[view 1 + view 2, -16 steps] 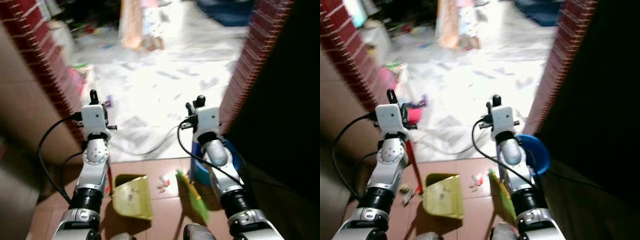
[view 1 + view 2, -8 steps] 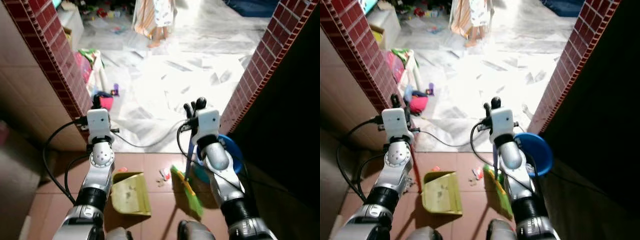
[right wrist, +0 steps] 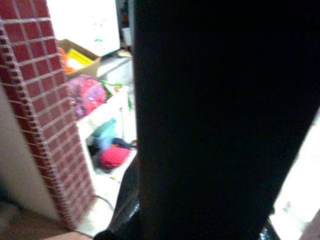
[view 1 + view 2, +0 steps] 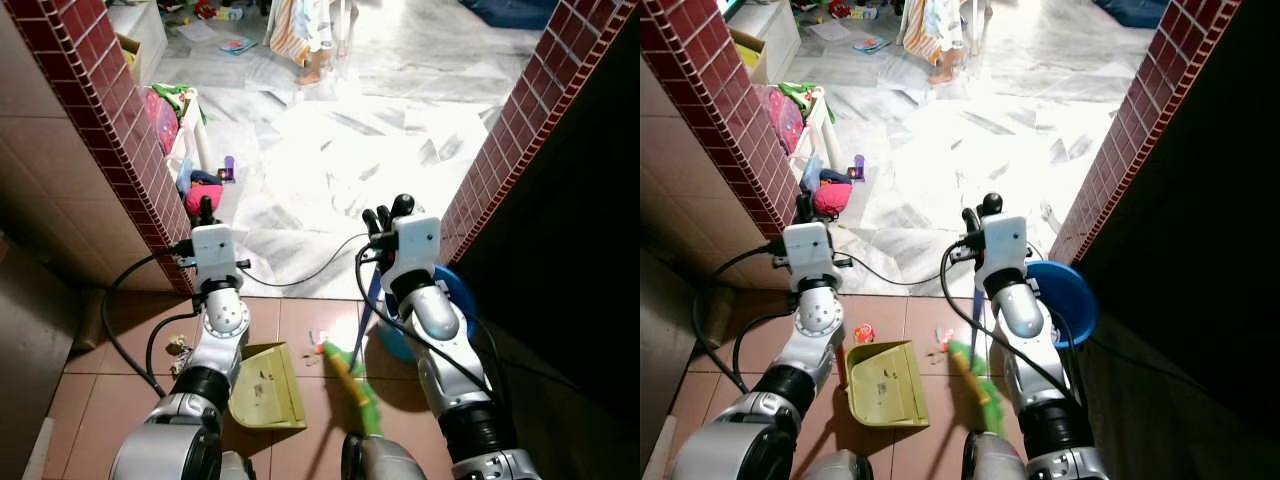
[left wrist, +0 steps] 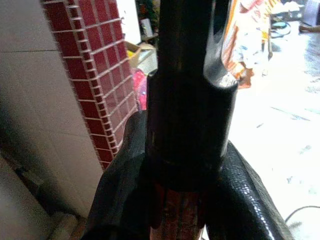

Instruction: Sweep floor

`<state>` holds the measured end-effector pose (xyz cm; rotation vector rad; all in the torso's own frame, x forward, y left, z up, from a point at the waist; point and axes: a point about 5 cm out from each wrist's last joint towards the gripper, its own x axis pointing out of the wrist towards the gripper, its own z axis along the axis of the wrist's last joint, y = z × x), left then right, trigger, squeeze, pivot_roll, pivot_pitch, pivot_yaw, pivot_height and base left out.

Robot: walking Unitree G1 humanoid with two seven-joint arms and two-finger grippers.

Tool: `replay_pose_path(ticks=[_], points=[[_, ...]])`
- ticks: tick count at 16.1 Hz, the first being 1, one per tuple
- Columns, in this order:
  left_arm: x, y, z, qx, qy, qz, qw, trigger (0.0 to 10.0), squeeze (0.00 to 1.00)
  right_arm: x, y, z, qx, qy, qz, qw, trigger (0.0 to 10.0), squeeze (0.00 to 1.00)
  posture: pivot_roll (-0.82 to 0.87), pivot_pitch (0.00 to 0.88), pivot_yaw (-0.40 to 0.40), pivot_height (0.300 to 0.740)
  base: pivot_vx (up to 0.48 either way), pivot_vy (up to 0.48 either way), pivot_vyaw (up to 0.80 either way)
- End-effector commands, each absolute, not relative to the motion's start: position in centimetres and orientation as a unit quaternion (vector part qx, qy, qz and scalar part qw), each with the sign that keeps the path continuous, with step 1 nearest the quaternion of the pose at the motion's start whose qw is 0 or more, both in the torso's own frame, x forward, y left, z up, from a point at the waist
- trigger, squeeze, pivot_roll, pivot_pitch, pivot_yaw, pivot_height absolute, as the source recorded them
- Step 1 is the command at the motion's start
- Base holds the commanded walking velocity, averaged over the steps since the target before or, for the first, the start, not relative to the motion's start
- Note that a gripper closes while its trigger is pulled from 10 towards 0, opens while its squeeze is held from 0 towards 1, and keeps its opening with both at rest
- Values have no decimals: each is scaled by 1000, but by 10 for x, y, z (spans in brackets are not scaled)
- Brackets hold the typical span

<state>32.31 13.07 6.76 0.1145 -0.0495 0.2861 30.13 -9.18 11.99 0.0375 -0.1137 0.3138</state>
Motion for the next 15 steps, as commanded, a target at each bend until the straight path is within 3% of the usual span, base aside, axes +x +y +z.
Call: replay_pose_path(ticks=[1, 7, 12, 15], points=[[312, 126, 45, 70, 28, 128, 989, 10000, 0, 300, -83, 130, 47, -70, 177, 981, 10000, 0, -158, 131, -9, 740, 0, 0, 0], [311, 121, 30, 37, 96, 102, 989, 10000, 0, 281, -81, 120, 34, 0, 353, 935, 10000, 0, -169, 73, -16, 740, 0, 0, 0], [313, 122, 29, 30, 115, 99, 988, 10000, 0, 301, -86, 180, 23, -71, 410, 909, 10000, 0, -172, 34, -19, 740, 0, 0, 0], [315, 122, 30, 27, 119, 94, 988, 10000, 0, 325, -102, 213, -17, -142, 361, 921, 10000, 0, -167, 19, -24, 740, 0, 0, 0]])
